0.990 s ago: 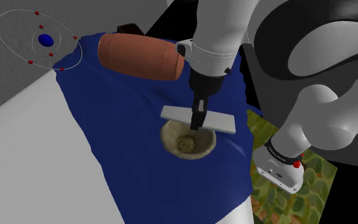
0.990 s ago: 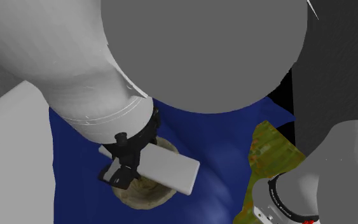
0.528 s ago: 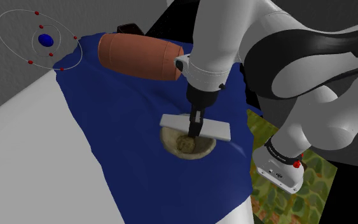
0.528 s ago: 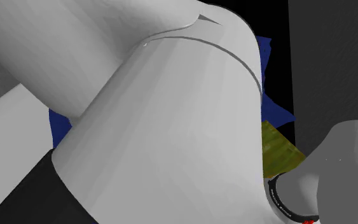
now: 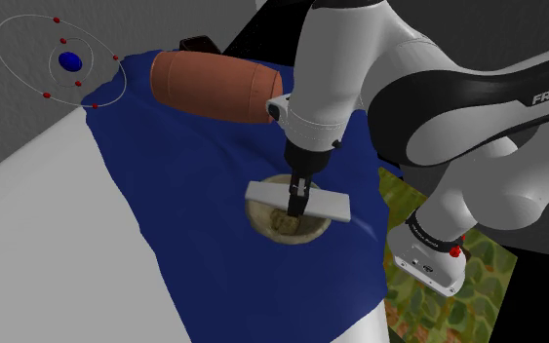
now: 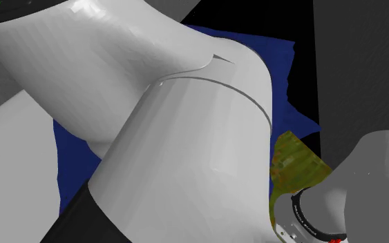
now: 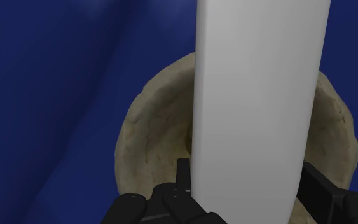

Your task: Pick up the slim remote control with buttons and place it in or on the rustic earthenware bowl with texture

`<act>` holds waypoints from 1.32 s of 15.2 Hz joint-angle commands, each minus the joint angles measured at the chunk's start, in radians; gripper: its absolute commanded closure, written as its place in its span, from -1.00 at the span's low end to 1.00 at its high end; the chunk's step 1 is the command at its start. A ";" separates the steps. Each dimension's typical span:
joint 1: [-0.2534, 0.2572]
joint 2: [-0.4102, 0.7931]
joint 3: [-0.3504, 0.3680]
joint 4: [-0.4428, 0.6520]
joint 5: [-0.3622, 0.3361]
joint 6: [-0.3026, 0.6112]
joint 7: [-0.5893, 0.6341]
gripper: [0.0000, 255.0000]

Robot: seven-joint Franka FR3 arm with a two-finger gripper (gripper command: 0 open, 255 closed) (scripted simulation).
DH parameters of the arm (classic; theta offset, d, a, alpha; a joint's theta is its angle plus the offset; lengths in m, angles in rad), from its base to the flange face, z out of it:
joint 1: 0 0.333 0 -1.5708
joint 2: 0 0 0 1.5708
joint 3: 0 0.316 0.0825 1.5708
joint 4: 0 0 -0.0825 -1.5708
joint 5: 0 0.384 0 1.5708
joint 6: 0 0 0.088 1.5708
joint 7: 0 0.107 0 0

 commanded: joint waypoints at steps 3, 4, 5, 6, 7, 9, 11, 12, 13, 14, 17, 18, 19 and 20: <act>0.000 0.000 0.000 0.000 0.000 0.000 0.000 -1.00; 0.000 0.000 0.000 0.000 0.000 0.000 0.000 -1.00; 0.000 0.000 0.000 0.000 0.000 0.000 0.000 -1.00; 0.000 0.000 0.000 0.000 0.000 0.000 0.000 -1.00; 0.000 0.000 0.000 0.000 0.000 0.000 0.000 -1.00; 0.000 -0.013 -0.007 0.024 -0.001 -0.037 -0.001 -1.00; -0.001 -0.034 -0.021 0.076 -0.005 -0.109 -0.003 -1.00; -0.001 -0.040 -0.026 0.098 -0.007 -0.137 -0.003 -1.00; -0.001 -0.040 -0.026 0.098 -0.007 -0.137 -0.003 -1.00; -0.001 -0.040 -0.026 0.098 -0.007 -0.137 -0.003 -1.00; -0.001 -0.040 -0.026 0.098 -0.007 -0.137 -0.003 -1.00; -0.001 -0.040 -0.026 0.098 -0.007 -0.137 -0.003 -1.00; -0.001 -0.040 -0.026 0.098 -0.007 -0.137 -0.003 -1.00; -0.001 -0.040 -0.026 0.098 -0.007 -0.137 -0.003 -1.00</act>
